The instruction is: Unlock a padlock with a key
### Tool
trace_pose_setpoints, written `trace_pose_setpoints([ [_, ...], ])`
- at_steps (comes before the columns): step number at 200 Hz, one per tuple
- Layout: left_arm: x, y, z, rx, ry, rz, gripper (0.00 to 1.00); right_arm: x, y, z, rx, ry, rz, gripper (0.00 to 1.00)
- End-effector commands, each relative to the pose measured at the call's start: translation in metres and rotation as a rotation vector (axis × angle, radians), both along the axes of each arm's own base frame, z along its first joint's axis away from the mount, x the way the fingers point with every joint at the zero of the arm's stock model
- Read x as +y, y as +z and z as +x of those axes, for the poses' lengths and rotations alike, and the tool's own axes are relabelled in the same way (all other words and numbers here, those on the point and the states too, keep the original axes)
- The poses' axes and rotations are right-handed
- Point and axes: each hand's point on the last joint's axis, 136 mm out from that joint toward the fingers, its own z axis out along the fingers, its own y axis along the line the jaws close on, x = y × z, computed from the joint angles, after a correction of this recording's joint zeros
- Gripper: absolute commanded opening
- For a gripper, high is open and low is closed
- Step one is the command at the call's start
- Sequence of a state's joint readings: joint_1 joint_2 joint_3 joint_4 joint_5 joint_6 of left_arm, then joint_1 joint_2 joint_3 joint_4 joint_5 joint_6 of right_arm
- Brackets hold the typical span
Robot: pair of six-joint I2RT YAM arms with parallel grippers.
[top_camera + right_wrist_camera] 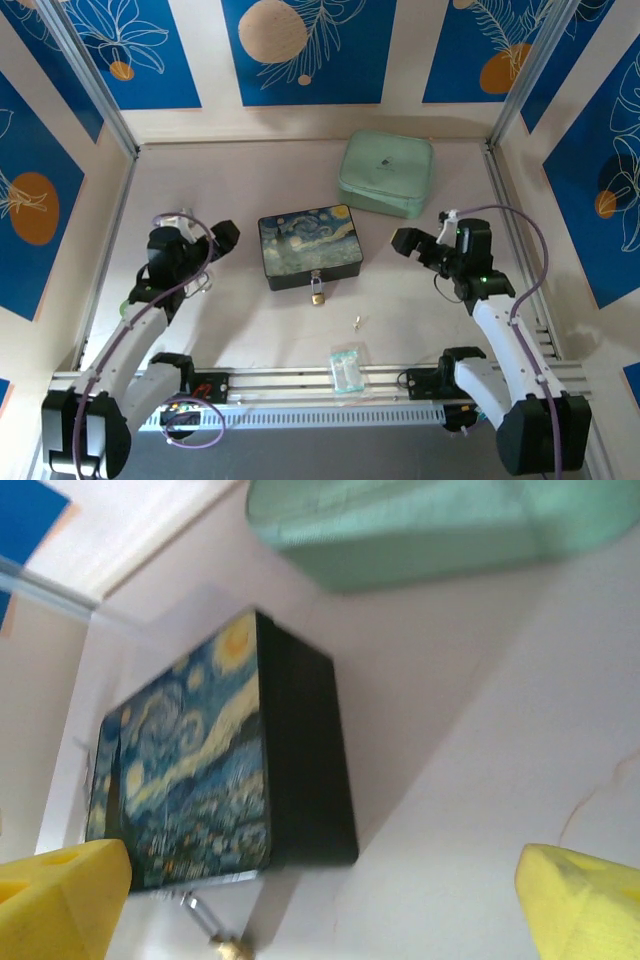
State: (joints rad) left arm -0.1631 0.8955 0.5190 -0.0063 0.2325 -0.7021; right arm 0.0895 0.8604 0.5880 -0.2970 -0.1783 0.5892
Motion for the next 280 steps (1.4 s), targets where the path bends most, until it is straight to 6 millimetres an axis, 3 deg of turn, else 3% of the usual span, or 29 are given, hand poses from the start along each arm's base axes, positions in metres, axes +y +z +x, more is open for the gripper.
trace_pose_setpoints([
  [1, -0.025, -0.007, -0.031, 0.115, -0.102, 0.037, 0.99, 0.016, -0.029, -0.032, 0.174, 0.010, 0.015, 0.99],
  [43, -0.069, -0.011, -0.068, 0.147, -0.198, 0.041, 0.99, 0.057, -0.058, -0.068, 0.282, 0.126, -0.090, 0.97],
  [104, -0.094, -0.029, -0.093, 0.180, -0.213, 0.016, 0.98, 0.073, -0.111, -0.107, 0.401, 0.173, -0.246, 0.76],
  [147, -0.116, -0.034, -0.104, 0.202, -0.271, 0.067, 0.97, 0.084, -0.119, -0.119, 0.421, 0.205, -0.329, 0.73],
  [169, -0.132, -0.038, -0.107, 0.209, -0.305, 0.045, 0.92, 0.092, -0.123, -0.121, 0.427, 0.222, -0.342, 0.68],
  [215, -0.162, -0.041, -0.110, 0.200, -0.355, 0.055, 0.90, 0.104, -0.126, -0.125, 0.433, 0.261, -0.416, 0.54],
  [250, -0.171, -0.048, -0.111, 0.213, -0.368, 0.047, 0.88, 0.118, -0.130, -0.129, 0.452, 0.293, -0.427, 0.47],
  [280, -0.170, -0.051, -0.112, 0.218, -0.362, 0.049, 0.88, 0.110, -0.138, -0.133, 0.494, 0.261, -0.519, 0.45],
])
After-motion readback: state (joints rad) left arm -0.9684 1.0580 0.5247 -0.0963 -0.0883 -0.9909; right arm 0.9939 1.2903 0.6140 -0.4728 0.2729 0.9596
